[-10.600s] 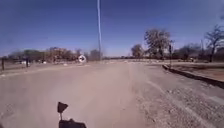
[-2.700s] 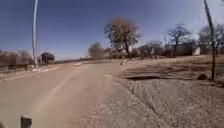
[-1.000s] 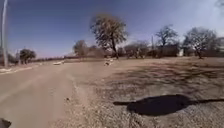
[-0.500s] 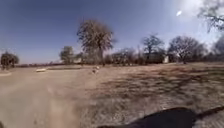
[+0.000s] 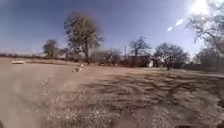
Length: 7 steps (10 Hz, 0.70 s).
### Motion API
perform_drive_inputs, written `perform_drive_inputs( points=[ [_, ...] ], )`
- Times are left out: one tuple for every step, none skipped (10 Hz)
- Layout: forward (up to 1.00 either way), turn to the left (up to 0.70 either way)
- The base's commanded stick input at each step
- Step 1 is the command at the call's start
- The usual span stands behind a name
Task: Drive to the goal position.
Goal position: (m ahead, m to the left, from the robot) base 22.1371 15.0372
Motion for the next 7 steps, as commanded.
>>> perform_drive_inputs(
  points=[
    [1.0,0.0],
    [1.0,0.0],
    [1.0,0.0],
    [1.0,0.0],
    [1.0,0.0],
    [1.0,0.0],
    [1.0,0.05]
  ],
)
